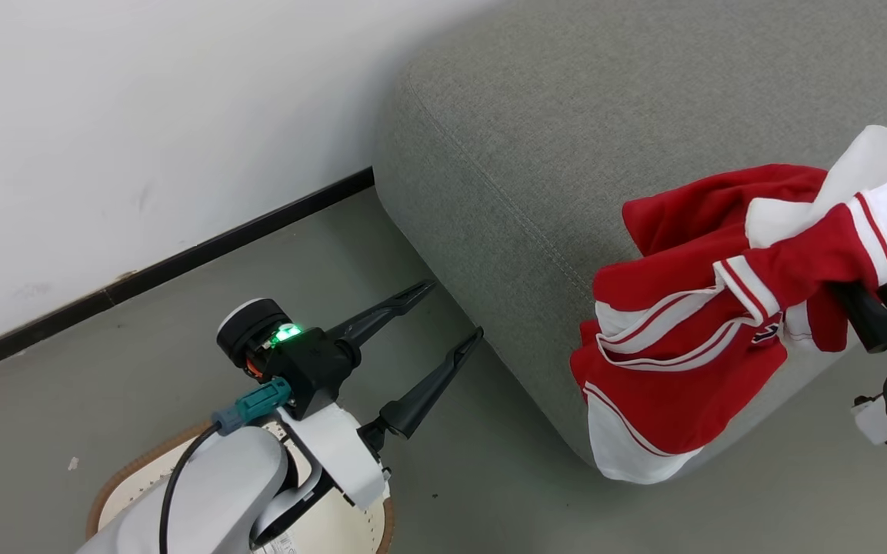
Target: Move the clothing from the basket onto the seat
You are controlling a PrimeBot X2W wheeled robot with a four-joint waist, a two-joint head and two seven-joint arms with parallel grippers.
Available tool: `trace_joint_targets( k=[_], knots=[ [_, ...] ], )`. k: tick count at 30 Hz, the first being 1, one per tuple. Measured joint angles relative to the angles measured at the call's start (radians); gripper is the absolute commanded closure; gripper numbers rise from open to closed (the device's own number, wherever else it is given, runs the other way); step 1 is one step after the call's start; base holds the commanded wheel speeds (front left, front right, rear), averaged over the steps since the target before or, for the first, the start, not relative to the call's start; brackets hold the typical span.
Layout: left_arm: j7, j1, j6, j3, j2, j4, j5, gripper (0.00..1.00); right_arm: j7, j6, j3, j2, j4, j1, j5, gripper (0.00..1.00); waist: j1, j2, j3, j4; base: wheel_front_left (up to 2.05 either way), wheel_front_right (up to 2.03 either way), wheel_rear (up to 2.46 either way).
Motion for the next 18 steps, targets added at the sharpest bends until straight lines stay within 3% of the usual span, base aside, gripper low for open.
trace_joint_targets(
  k=[18],
  knots=[
    [0.001,-0.001,0.065,0.041,0.028,-0.055,0.034,0.00,0.024,0.000,-0.095,-0.031,0.168,-0.476,0.132,1.00,0.0000,0.0000,0.081,0.057,0.00,0.00,0.00]
  ],
)
